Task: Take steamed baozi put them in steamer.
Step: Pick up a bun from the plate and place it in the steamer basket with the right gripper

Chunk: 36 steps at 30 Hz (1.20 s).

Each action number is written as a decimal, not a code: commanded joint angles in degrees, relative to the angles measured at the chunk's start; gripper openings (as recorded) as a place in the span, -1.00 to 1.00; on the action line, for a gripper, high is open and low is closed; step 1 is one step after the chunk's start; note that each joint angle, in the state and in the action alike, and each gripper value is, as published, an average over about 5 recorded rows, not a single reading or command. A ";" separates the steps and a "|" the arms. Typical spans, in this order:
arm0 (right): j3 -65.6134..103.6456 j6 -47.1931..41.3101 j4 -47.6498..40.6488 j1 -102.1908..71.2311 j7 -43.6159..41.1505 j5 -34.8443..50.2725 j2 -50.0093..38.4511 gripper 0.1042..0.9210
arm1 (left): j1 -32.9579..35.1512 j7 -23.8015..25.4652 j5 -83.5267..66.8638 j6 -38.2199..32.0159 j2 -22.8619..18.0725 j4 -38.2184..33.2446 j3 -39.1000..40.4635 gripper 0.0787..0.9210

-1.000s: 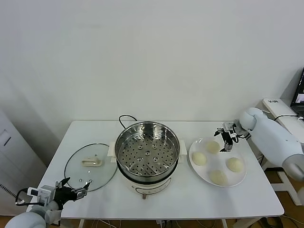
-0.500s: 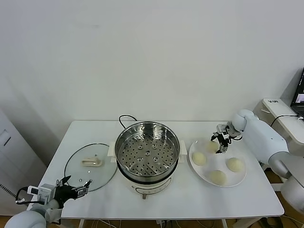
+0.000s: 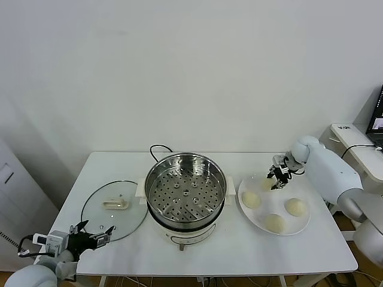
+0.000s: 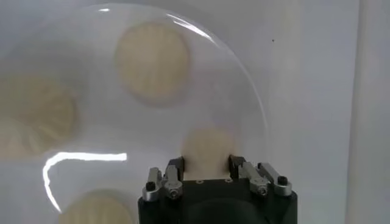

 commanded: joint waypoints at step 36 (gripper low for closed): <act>-14.09 35.30 27.72 15.98 -0.78 -6.92 14.24 -0.09 | -0.35 0.08 0.09 -0.19 -0.59 -0.32 0.72 0.77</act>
